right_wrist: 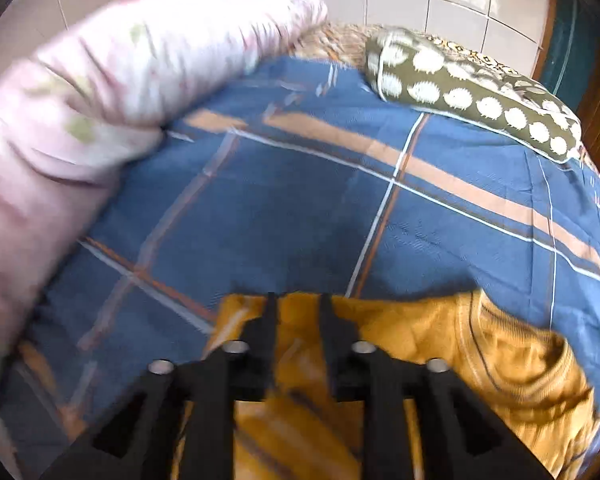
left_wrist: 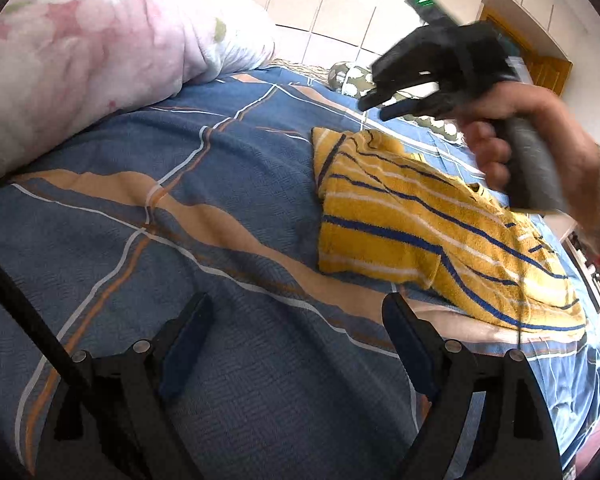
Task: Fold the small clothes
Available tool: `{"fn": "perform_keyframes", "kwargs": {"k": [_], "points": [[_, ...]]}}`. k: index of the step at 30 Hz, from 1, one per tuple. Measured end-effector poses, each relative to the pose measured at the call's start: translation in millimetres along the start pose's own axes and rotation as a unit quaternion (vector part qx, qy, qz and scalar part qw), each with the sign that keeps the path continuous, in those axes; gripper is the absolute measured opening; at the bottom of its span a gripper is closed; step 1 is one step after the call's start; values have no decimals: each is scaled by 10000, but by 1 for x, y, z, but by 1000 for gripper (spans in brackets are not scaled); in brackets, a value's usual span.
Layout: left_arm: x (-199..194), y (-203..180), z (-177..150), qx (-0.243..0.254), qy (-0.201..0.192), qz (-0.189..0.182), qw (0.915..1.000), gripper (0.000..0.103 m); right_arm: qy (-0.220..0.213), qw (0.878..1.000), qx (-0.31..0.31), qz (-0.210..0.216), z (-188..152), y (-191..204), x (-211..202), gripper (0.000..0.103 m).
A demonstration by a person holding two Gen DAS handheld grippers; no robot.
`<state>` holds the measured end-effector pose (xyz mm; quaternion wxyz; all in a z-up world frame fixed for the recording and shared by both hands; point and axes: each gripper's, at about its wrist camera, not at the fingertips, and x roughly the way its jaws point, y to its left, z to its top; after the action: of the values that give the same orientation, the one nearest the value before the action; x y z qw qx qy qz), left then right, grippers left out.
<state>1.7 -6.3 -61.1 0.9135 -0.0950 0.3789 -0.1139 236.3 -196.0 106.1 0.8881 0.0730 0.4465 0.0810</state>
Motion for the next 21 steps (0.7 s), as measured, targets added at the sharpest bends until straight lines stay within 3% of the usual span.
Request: {"fn": "perform_keyframes", "kwargs": {"k": [5, 8, 12, 14, 17, 21], "points": [[-16, 13, 2, -298, -123, -97, 9994, 85, 166, 9987, -217, 422, -55, 13, -32, 29], [-29, 28, 3, -598, -286, -96, 9978, 85, 271, 9971, -381, 601, -92, 26, -40, 11], [-38, 44, 4, -922, -383, 32, 9950, 85, 670, 9942, -385, 748, -121, 45, -18, 10], [-38, 48, 5, -979, -382, 55, 9945, 85, 986, 9892, -365, 1022, -130, 58, 1, 10], [-41, 44, 6, -904, -439, 110, 9949, 85, 911, 9893, -415, 1060, -130, 72, -2, 10], [-46, 33, 5, -740, -525, 115, 9958, 85, 604, 9878, 138, 1428, -131, 46, -31, 10]]}}
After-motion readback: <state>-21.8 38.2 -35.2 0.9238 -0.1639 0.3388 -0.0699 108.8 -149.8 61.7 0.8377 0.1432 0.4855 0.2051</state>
